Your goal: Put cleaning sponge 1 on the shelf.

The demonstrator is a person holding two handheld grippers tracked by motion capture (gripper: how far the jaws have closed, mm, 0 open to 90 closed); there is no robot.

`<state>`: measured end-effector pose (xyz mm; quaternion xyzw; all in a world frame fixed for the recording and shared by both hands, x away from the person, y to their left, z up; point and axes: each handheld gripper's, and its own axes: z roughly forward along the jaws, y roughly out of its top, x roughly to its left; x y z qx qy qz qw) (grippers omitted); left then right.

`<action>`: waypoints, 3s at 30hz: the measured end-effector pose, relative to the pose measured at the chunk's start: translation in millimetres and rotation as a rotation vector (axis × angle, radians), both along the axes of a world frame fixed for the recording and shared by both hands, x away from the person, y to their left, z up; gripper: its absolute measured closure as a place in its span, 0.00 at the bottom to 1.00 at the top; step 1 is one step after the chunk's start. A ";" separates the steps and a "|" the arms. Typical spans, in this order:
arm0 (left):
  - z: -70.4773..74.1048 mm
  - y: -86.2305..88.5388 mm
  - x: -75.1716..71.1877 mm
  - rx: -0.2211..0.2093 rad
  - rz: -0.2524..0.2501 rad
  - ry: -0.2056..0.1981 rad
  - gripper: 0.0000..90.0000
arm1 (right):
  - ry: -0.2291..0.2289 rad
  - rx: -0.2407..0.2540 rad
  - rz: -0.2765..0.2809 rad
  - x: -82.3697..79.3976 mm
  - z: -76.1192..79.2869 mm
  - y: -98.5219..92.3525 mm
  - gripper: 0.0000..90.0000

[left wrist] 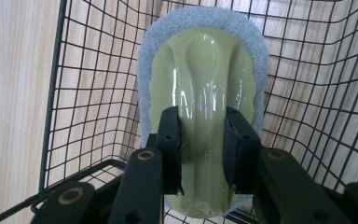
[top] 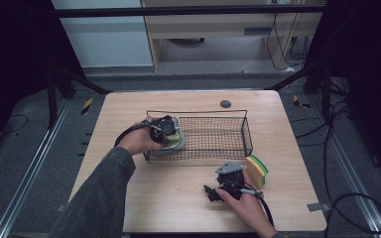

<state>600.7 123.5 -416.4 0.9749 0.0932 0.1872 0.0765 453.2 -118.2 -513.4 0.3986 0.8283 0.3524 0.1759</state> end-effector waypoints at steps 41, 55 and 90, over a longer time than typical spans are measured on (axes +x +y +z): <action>28.1 -5.2 -13.6 -0.140 0.045 -0.089 0.49 | 0.000 -0.005 0.002 0.0 0.2 -0.3 0.01; 45.5 24.8 -40.1 -0.402 0.253 -0.173 0.11 | -0.004 -0.061 0.092 -20.4 29.5 16.0 0.16; -63.3 153.2 -111.5 -0.691 0.615 -0.115 0.06 | 0.133 -0.212 -0.105 13.2 167.7 -68.8 0.27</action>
